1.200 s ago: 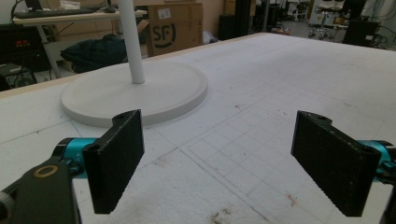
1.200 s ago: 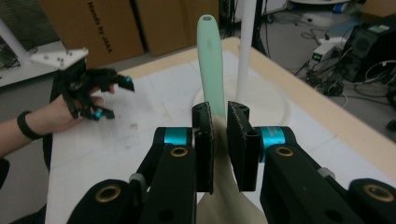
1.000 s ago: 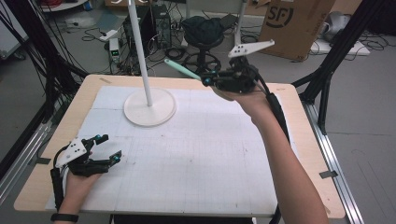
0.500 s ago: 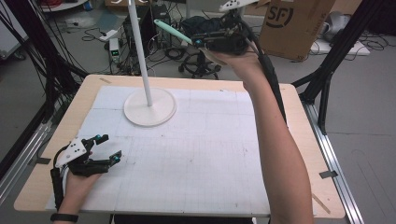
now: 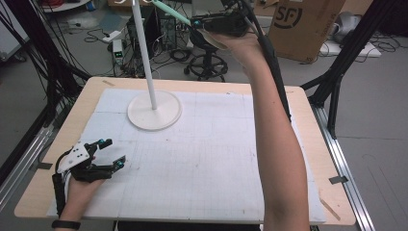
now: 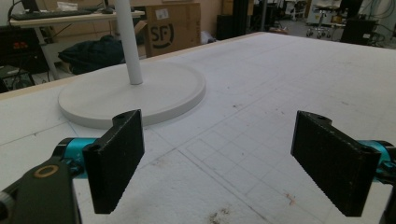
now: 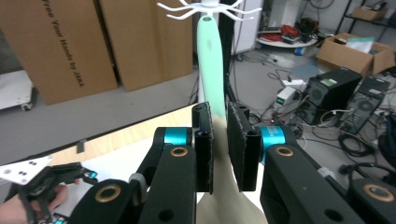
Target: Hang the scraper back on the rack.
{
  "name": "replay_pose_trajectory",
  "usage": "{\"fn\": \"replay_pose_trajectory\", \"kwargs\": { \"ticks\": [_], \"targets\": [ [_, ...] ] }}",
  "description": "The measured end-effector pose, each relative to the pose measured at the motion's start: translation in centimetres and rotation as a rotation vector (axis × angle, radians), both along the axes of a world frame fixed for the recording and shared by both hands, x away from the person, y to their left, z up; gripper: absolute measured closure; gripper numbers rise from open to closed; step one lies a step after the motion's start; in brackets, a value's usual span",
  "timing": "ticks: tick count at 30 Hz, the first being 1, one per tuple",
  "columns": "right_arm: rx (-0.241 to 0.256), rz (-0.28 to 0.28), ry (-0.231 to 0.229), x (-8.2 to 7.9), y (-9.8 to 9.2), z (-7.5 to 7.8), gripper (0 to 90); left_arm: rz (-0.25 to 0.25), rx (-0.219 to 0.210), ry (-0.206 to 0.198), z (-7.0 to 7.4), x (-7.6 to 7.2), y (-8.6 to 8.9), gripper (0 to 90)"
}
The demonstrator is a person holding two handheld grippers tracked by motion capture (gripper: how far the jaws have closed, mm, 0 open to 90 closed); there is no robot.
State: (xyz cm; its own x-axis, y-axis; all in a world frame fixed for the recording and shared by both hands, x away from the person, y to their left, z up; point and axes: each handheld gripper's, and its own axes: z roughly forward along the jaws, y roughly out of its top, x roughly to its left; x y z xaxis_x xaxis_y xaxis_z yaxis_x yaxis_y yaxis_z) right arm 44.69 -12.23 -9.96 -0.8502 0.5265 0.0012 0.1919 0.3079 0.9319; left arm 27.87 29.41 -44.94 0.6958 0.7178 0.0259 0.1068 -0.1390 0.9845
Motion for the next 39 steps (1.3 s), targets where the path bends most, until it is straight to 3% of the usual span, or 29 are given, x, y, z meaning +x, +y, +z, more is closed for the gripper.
{"fn": "replay_pose_trajectory", "kwargs": {
  "ticks": [3, 7, 18, 33, 35, 37, 39],
  "targets": [
    [0.012, -0.001, -0.002, 0.3, 0.3, 0.1, 81.4, 0.000, 0.002, -0.002, 0.0, 0.0, 0.0, 17.7],
    [-0.015, -0.020, -0.008, 0.7, 1.0, -0.1, 81.4, -0.002, 0.002, -0.001, 0.0, 0.0, 0.0, 17.8],
    [-0.034, -0.015, 0.003, 1.0, 1.8, -0.7, 81.3, -0.003, 0.007, -0.005, 0.0, -0.1, -0.1, 17.8],
    [-0.059, 0.005, 0.033, 1.5, 3.7, -2.4, 80.7, -0.006, 0.009, -0.004, 0.0, -0.1, -0.1, 17.8],
    [-0.071, 0.014, 0.022, 1.4, 4.0, -2.7, 77.1, -0.007, 0.009, -0.004, 0.0, -0.1, -0.1, 17.8],
    [-0.053, 0.007, 0.001, 1.3, 4.1, -3.0, 58.6, -0.006, 0.009, -0.005, 0.0, -0.1, -0.1, 17.8],
    [-0.070, 0.008, 0.000, 1.1, 3.9, -3.3, 51.2, -0.007, 0.009, -0.006, 0.0, -0.1, -0.1, 17.8]
  ]
}}
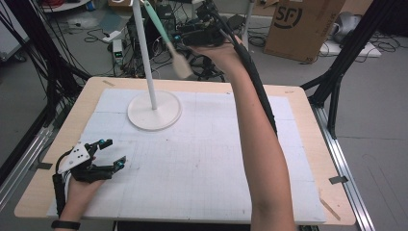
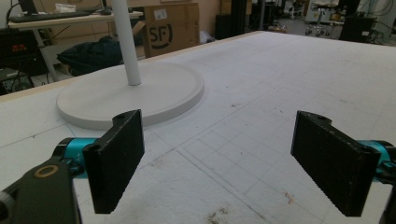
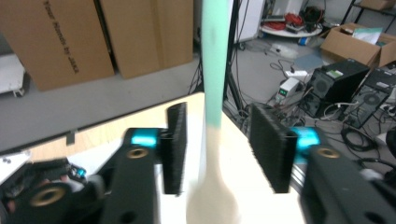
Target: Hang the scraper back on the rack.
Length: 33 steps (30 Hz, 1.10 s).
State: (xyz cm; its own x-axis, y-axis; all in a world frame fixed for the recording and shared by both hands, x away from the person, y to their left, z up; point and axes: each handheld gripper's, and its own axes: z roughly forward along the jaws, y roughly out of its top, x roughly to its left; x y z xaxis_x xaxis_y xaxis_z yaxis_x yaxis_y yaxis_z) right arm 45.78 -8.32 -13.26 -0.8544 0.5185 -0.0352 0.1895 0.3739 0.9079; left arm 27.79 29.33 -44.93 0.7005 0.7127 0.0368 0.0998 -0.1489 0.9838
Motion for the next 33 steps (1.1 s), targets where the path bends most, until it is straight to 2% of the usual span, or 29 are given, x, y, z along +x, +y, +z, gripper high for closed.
{"fn": "replay_pose_trajectory", "kwargs": {
  "ticks": [1, 5, 8, 10, 13, 15, 17, 20, 23, 29, 33],
  "targets": [
    [-0.012, -0.001, -0.012, -0.2, -0.3, -0.2, 47.0, 0.000, -0.001, -0.001, 0.0, 0.0, 0.0, 17.8],
    [-0.008, 0.013, -0.043, -1.3, -2.3, -1.6, 34.0, -0.002, 0.003, -0.002, 0.0, 0.0, 0.0, 17.8],
    [-0.001, 0.010, -0.051, -2.3, -4.5, -3.4, 29.7, -0.001, 0.003, -0.002, 0.0, 0.0, 0.0, 17.7],
    [-0.001, 0.001, -0.049, -3.3, -6.4, -5.2, 27.7, 0.000, 0.003, -0.003, 0.0, 0.0, 0.0, 17.7],
    [-0.011, 0.000, -0.079, -5.0, -8.8, -7.8, 26.1, 0.007, 0.000, 0.001, 0.0, 0.0, 0.0, 17.8],
    [0.019, -0.006, -0.061, -6.4, -10.5, -9.7, 26.0, 0.008, 0.000, 0.003, 0.0, 0.0, 0.0, 17.8],
    [0.033, -0.029, -0.052, -7.8, -12.0, -11.6, 25.7, 0.008, 0.001, 0.003, 0.0, 0.0, 0.0, 17.8],
    [0.058, -0.035, -0.035, -9.8, -14.1, -14.5, 25.0, 0.007, -0.001, 0.003, 0.0, 0.0, 0.0, 17.6],
    [0.091, -0.062, -0.025, -11.9, -16.0, -17.6, 22.3, 0.009, -0.006, 0.005, 0.0, 0.0, 0.0, 17.4],
    [0.137, -0.190, -0.011, -15.3, -19.8, -23.8, 20.2, 0.006, -0.008, 0.007, 0.0, 0.0, 0.1, 17.4],
    [0.173, -0.278, -0.026, -17.0, -21.7, -27.3, 19.2, 0.004, -0.008, 0.006, 0.0, 0.1, 0.1, 17.3]
  ]
}}
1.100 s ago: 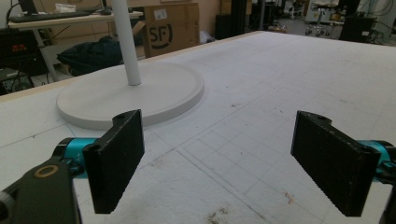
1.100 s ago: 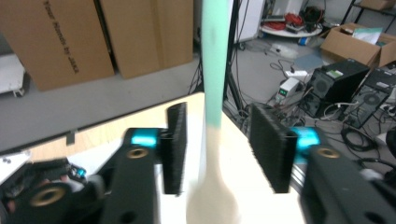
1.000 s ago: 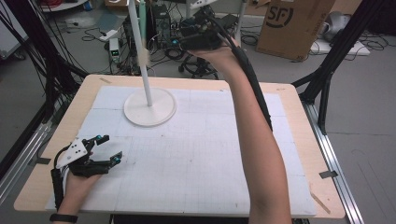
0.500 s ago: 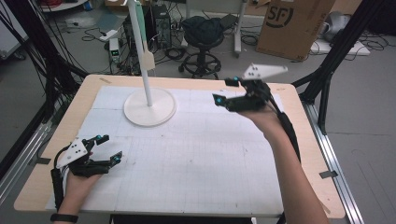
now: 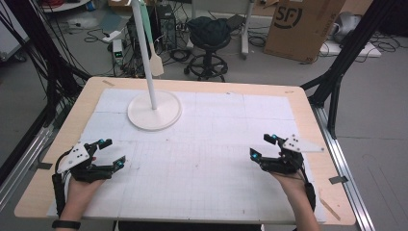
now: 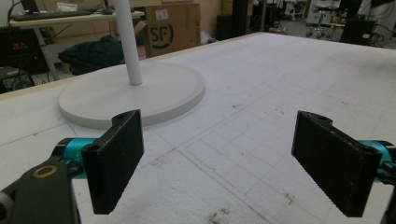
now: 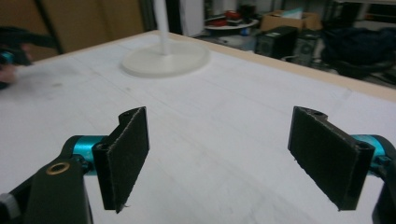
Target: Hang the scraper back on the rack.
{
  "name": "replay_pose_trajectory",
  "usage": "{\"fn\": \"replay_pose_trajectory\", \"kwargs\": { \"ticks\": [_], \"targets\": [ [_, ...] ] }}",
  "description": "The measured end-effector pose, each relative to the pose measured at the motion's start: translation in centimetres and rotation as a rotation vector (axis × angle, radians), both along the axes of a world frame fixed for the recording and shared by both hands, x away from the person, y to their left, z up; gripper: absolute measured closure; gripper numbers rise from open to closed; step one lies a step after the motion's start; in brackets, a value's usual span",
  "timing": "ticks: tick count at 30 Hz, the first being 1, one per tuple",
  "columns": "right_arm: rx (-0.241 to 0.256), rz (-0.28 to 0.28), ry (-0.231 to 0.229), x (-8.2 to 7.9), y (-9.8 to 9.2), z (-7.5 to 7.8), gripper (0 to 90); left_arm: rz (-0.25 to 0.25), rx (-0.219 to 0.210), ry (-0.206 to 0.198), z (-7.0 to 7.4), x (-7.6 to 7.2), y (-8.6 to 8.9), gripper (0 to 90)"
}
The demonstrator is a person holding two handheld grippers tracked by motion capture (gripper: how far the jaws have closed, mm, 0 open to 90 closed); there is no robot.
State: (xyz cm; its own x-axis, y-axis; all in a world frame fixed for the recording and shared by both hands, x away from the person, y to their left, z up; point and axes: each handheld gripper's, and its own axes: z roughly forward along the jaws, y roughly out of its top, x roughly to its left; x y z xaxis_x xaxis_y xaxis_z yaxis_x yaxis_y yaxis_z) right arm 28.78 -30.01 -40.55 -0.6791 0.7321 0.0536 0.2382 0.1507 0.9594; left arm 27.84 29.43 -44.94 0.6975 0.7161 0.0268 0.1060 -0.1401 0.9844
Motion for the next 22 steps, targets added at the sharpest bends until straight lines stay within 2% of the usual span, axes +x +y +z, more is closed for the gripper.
{"fn": "replay_pose_trajectory", "kwargs": {
  "ticks": [2, 4, 8, 11, 14, 22],
  "targets": [
    [0.006, -0.029, -0.007, -0.7, -0.6, -1.3, 19.2, 0.000, 0.001, 0.000, 0.0, 0.0, 0.0, 17.3],
    [-0.010, -0.055, -0.026, -1.3, -1.0, -2.4, 20.1, 0.006, 0.001, 0.000, 0.0, 0.0, 0.0, 17.3],
    [-0.017, -0.094, -0.058, -2.3, -1.8, -3.7, 21.1, 0.011, 0.010, -0.003, 0.0, -0.1, -0.1, 17.4],
    [-0.001, -0.093, -0.058, -2.6, -2.3, -4.1, 21.0, 0.012, 0.009, -0.003, 0.0, -0.1, -0.1, 17.4],
    [0.024, -0.088, -0.083, -2.8, -2.6, -4.2, 20.8, 0.011, 0.010, -0.010, 0.0, -0.1, -0.2, 17.3],
    [0.033, -0.072, -0.076, -2.8, -2.7, -4.3, 20.7, 0.013, 0.009, -0.015, 0.0, -0.2, -0.1, 17.0]
  ]
}}
